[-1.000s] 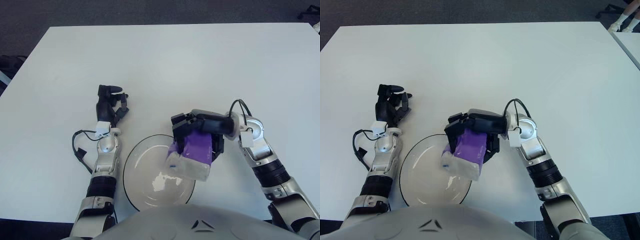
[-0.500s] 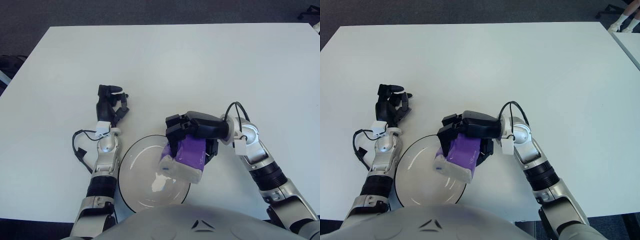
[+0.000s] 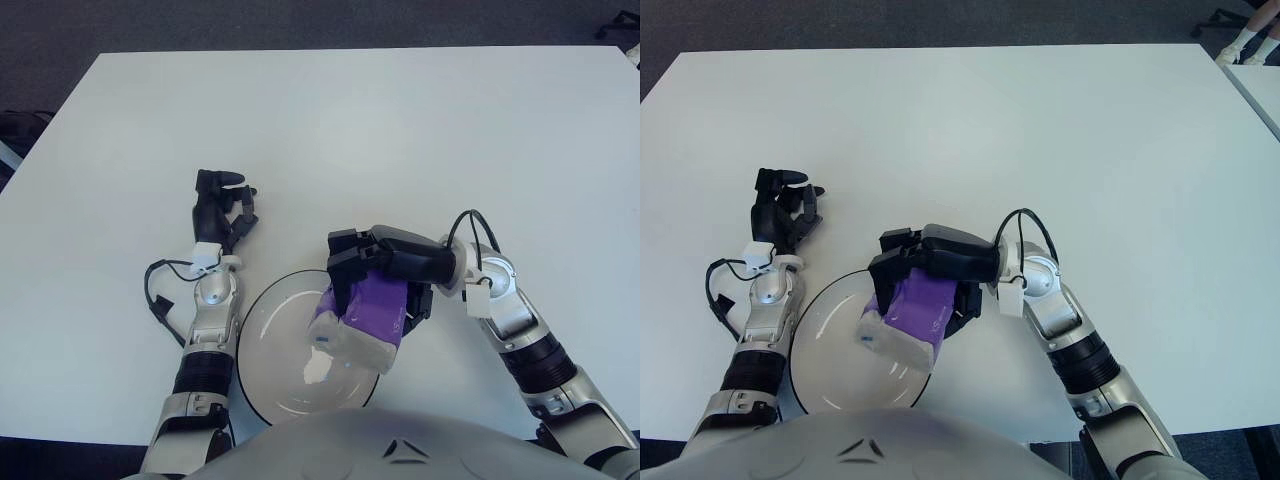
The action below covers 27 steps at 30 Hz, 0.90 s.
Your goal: Put the tissue paper into the plate.
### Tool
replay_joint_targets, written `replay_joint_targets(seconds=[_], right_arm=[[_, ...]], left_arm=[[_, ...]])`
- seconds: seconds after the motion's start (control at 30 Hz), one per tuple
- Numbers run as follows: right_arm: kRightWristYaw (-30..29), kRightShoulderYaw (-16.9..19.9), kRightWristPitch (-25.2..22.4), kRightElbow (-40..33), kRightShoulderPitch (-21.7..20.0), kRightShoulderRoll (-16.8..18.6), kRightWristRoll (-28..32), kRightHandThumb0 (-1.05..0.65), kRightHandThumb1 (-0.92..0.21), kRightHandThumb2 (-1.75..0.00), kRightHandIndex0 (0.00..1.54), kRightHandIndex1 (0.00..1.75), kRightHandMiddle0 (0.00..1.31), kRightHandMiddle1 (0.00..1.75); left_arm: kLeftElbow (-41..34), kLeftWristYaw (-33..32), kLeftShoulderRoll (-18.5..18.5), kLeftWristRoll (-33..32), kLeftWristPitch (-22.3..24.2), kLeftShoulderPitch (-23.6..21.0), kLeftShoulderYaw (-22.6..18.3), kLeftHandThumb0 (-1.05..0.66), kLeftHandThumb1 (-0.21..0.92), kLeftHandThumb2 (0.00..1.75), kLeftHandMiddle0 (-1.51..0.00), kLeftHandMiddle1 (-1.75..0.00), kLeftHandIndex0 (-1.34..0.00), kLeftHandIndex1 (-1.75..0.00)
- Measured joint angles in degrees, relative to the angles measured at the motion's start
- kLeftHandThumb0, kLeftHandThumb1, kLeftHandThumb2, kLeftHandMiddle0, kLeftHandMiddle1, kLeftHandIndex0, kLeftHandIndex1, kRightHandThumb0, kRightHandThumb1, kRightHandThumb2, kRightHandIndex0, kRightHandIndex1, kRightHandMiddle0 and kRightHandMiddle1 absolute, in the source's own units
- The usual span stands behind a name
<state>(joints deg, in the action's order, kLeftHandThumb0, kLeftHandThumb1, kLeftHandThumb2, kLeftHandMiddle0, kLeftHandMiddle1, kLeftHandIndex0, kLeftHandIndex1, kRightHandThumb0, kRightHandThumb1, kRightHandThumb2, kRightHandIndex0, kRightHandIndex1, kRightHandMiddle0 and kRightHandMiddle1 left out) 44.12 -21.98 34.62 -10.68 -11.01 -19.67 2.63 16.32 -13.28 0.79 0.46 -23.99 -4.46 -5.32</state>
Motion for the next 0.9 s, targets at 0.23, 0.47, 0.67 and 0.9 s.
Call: replay_joint_targets(seconds=[0.23,0.47,0.67,0.9], right_arm=[[-1.5,-1.0,-0.4,-0.9,0.4,1.0,-0.4,-0.15,-0.21,-1.5,1.26,1.75,1.03,1.75],[-3.1,-1.5,-0.5,-1.3,0.4,1.9,-2.8,-0.14,-0.22,-1.49,1.28,1.75,1.03,1.75],[-4.7,-2.4,-1.4,-1.8,0.4,2.8,-5.1,-0.12,-0.21,-1.49,1.3,1.75,1.06,1.75],[-5.8,-4.0,-2.8,-2.0,0.2,4.2,-6.6,-0.11,-0.19,-1.5,1.31,1.75,1.07,1.75]], left_arm=[[0.0,0.0,0.0,0.0,0.0,0.0,0.0,-0.36,0.78,0.73,-0.49,-1.34,-0.27,-1.75],[0.0,0.0,0.0,0.0,-0.1,0.0,0.0,-0.36,0.78,0.73,-0.49,-1.33,-0.27,-1.75],[0.0,0.0,0.0,0.0,-0.1,0.0,0.0,-0.36,0.79,0.72,-0.49,-1.33,-0.26,-1.75],[0.0,0.2,0.0,0.0,-0.1,0.0,0.0,-0.36,0.8,0.7,-0.49,-1.33,-0.25,-1.75]])
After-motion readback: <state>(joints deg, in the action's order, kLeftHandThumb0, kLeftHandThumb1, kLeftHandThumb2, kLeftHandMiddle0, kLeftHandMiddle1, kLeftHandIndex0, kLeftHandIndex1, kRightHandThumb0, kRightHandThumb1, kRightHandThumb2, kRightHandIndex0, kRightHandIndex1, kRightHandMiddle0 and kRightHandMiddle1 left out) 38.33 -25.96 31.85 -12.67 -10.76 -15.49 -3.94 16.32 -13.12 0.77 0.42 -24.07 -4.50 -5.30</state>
